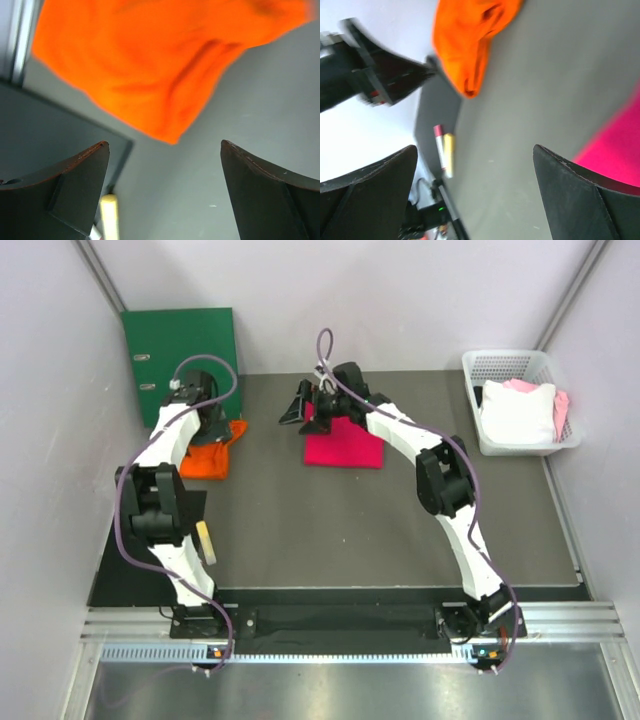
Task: Fold and stack the t-shirts
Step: Smooth out wrinkles on the folded tshirt
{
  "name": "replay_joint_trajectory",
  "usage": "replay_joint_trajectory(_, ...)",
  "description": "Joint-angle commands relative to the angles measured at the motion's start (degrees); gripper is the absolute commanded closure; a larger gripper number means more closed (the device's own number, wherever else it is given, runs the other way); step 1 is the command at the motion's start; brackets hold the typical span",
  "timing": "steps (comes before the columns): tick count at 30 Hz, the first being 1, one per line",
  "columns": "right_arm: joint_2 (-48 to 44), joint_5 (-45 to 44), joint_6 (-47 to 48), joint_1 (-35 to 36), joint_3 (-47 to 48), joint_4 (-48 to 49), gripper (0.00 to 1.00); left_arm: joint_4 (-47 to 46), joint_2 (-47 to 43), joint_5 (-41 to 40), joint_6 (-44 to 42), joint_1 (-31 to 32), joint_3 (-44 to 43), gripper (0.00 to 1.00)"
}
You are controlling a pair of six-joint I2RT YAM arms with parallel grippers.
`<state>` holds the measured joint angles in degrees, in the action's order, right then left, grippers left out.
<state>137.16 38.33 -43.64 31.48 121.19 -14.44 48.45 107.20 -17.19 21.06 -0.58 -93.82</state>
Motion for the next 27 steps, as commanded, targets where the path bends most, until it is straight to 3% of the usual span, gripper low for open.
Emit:
replay_joint_trajectory(1,0.2,4.8,-6.1,2.0,0.4,8.2,0.03,1.1,-3.5,-0.4,-0.7,-2.7,4.5,0.04)
replay_joint_trajectory(11,-1.8,4.3,-7.0,1.9,-4.0,11.1,0.03,-2.8,1.0,6.3,-3.3,-2.5,10.1,0.14)
replay_joint_trajectory(21,-3.6,3.5,-6.9,-0.4,-5.5,11.3,0.03,-6.2,7.1,4.4,-5.0,-1.5,9.8,0.22)
replay_joint_trajectory(24,-4.4,3.2,-6.9,-1.0,-6.7,11.4,0.03,-6.8,9.0,5.8,-4.3,-1.4,8.5,0.47)
replay_joint_trajectory(25,-4.4,3.2,-6.7,-1.2,-7.1,11.4,0.03,-6.9,9.3,6.1,-4.0,-1.4,8.1,0.73)
replay_joint_trajectory(27,-5.1,3.2,-6.5,-1.2,-7.9,11.4,0.03,-6.9,10.1,6.2,-3.5,-1.4,7.4,0.99)
